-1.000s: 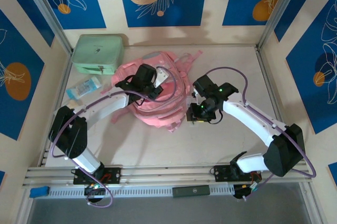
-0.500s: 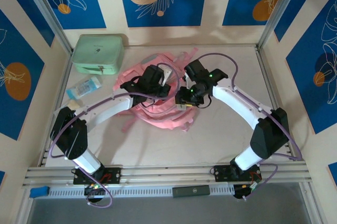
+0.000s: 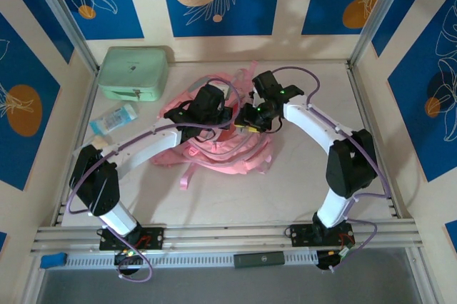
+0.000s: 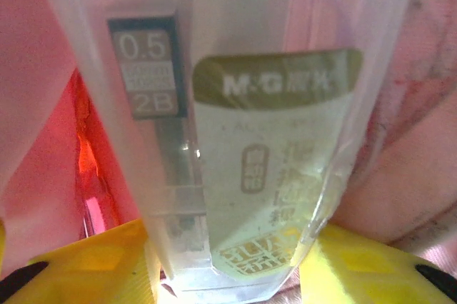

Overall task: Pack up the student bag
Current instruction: Place the loose stationery in the student bag.

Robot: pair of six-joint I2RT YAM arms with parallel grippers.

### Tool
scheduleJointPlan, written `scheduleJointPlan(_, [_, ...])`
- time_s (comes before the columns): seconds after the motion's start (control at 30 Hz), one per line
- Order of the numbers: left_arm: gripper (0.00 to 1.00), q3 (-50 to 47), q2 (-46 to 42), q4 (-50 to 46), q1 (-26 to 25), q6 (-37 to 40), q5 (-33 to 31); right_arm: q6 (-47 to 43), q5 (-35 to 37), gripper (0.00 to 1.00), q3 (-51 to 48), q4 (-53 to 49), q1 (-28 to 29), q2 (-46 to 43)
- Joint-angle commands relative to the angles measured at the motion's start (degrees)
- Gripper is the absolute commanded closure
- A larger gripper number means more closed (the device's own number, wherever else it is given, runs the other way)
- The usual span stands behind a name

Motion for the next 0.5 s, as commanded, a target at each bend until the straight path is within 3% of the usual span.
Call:
scheduleJointPlan(0.0, [1.00,1.0,-1.6,6.0,0.1,-2.5,0.0,0.6,-3.9,0.48,2.6,3.4,0.2,2.0])
scheduleJointPlan(0.23, [1.00,0.7,-1.3,6.5,0.6,-3.2,1.2,1.9,-6.6,0.40,-0.7,5.3,-0.3,-1.7])
scheduleJointPlan(0.47, [1.00,0.3,-1.5,7.2,0.7,-3.6,2.0,4.7,-11.9,0.48,-5.3,9.9,-2.4,-4.5])
